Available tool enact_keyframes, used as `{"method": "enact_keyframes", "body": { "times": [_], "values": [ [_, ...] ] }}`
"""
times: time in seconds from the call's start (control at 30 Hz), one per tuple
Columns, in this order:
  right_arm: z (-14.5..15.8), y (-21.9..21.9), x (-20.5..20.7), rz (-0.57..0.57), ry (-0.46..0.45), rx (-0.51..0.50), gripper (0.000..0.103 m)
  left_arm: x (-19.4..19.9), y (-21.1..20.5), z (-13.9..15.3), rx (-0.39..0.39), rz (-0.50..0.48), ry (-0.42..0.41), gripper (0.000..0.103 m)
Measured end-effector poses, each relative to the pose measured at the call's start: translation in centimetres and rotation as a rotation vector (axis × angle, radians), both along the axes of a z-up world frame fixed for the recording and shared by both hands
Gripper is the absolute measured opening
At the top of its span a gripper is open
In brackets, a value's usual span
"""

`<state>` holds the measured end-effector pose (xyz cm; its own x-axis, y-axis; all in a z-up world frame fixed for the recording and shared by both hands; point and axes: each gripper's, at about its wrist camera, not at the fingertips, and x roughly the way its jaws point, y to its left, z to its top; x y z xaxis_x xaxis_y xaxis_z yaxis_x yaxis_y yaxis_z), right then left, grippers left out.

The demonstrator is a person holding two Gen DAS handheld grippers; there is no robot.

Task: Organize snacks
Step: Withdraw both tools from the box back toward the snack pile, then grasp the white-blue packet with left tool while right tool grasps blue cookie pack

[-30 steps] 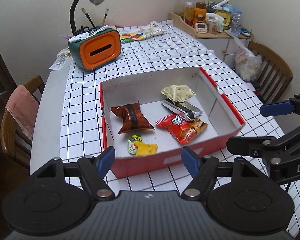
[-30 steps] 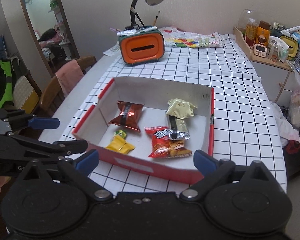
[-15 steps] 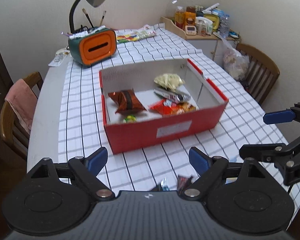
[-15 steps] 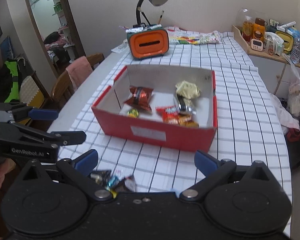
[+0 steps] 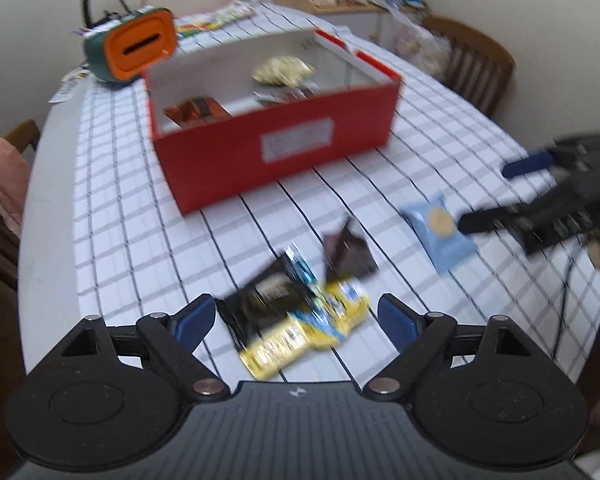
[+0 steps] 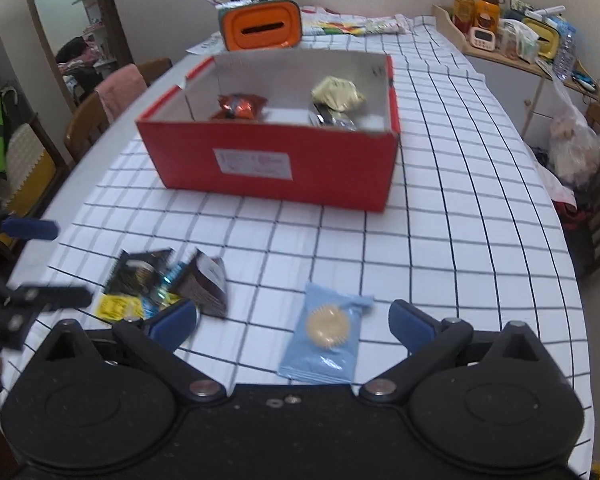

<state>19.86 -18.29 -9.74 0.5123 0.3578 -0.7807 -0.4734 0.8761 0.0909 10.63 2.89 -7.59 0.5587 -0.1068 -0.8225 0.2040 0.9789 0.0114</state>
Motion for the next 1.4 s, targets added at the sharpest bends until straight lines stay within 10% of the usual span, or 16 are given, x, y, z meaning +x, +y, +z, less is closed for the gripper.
{"method": "enact_keyframes", "body": {
  "times": [0.57, 1.03, 1.4],
  "values": [
    [-5.5, 0.9, 2.4, -0.127, 0.058, -0.071, 0.099, -2.8, -6.5, -5.9, -0.045, -0.195, 0.322, 0.089],
    [-7.1, 1.9, 3.0, -0.165, 0.051, -0.119, 0.092, -3.5, -7.9, -8.0, 0.029, -0.208, 0.359, 0.089],
    [-6.4, 1.6, 2.2, -0.173, -0.003, -0.093, 0.056, -3.4, -7.0, -7.4, 0.006, -0.172, 0.325, 0.07]
  ]
}}
